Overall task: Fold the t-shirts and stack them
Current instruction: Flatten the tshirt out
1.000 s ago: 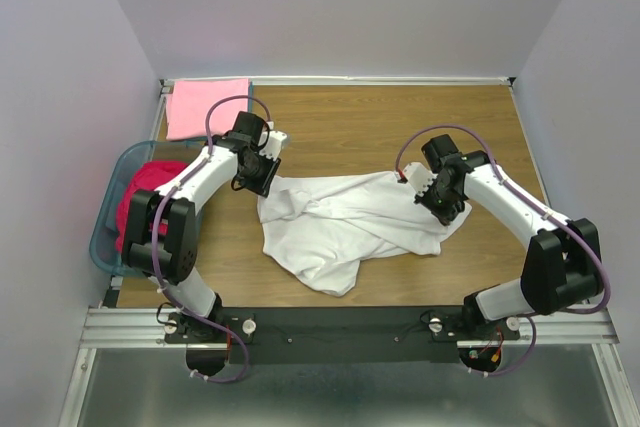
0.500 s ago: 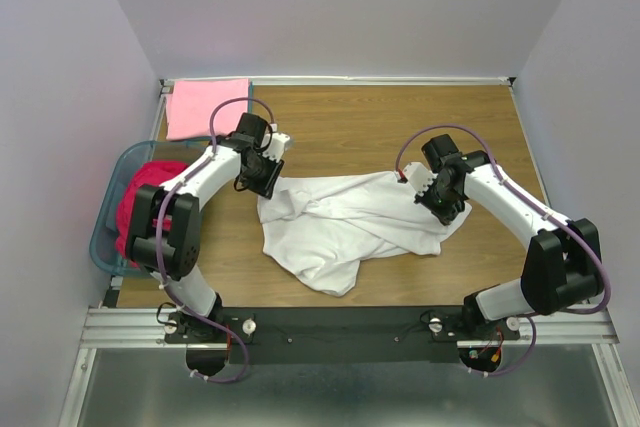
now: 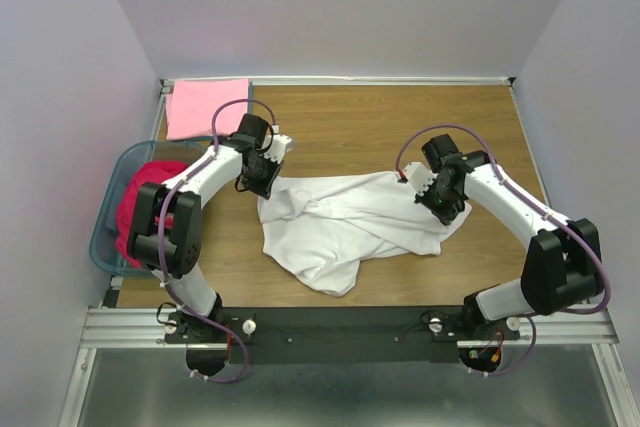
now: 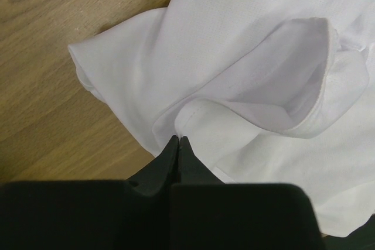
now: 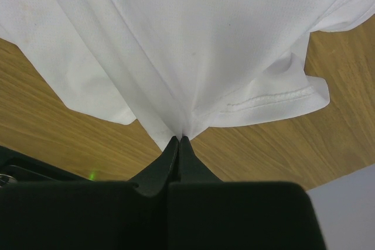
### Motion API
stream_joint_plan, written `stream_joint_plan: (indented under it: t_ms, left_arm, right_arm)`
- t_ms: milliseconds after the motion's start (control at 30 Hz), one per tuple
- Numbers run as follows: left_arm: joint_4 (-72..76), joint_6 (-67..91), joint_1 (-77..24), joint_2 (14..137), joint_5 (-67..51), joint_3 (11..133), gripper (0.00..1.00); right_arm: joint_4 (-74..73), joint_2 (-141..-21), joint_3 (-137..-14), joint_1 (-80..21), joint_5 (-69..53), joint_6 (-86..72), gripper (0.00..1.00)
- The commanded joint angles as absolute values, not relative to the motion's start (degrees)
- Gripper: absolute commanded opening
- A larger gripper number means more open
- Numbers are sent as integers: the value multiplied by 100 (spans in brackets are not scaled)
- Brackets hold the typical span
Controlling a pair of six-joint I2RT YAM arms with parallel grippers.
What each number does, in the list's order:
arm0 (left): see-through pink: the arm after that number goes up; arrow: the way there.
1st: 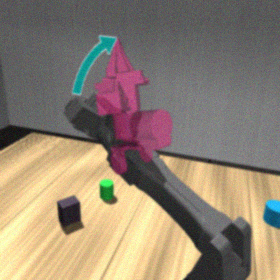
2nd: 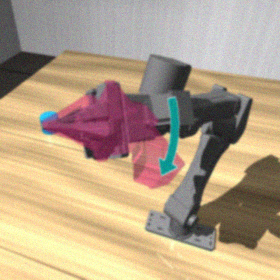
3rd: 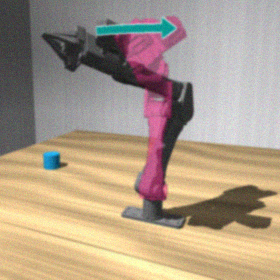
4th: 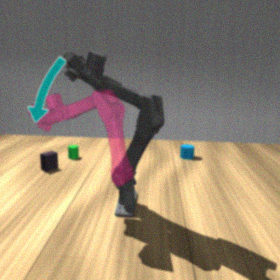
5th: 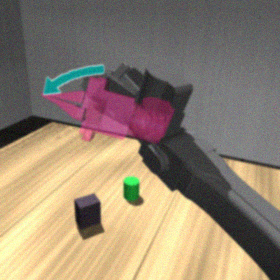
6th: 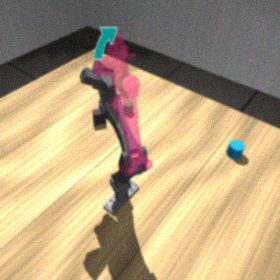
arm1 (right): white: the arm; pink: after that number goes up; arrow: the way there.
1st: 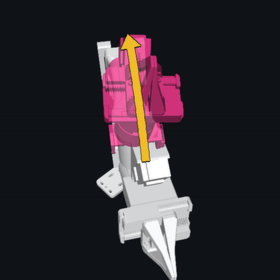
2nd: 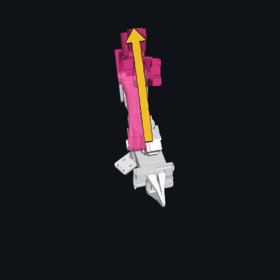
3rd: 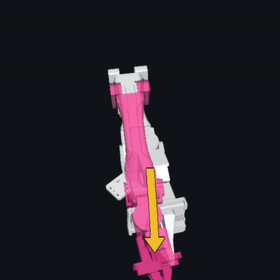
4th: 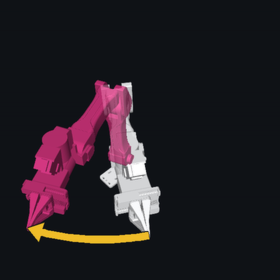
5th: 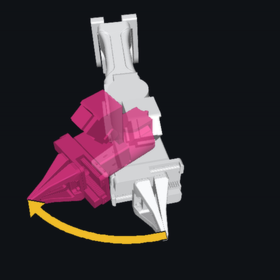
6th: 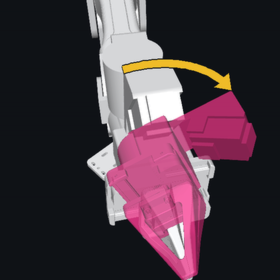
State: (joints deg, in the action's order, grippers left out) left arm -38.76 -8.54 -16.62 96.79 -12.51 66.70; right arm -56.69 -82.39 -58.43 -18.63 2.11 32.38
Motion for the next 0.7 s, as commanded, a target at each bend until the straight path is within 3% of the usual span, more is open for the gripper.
stream_joint_plan:
  t_ms: [0, 167, 433, 667]
  left_arm:
    - [-3963, -993, -1495, 9519, -1300, 6846, 0]
    - [-4279, -1449, -836, 9185, -1994, 8066, 0]
    - [-4930, -2232, -694, 9553, -2496, 10455, 0]
    - [-4387, -2197, -510, 9633, -3015, 11162, 0]
  right_arm:
    - [-5775, -8095, -6020, -1819, 290, 3138, 0]
    - [-5757, -8138, -6651, -1705, 369, 3146, 1]
    - [-5695, -8648, -8532, -932, 439, 3340, 1]
    - [-5520, -8886, -9483, -712, 606, 3384, 1]
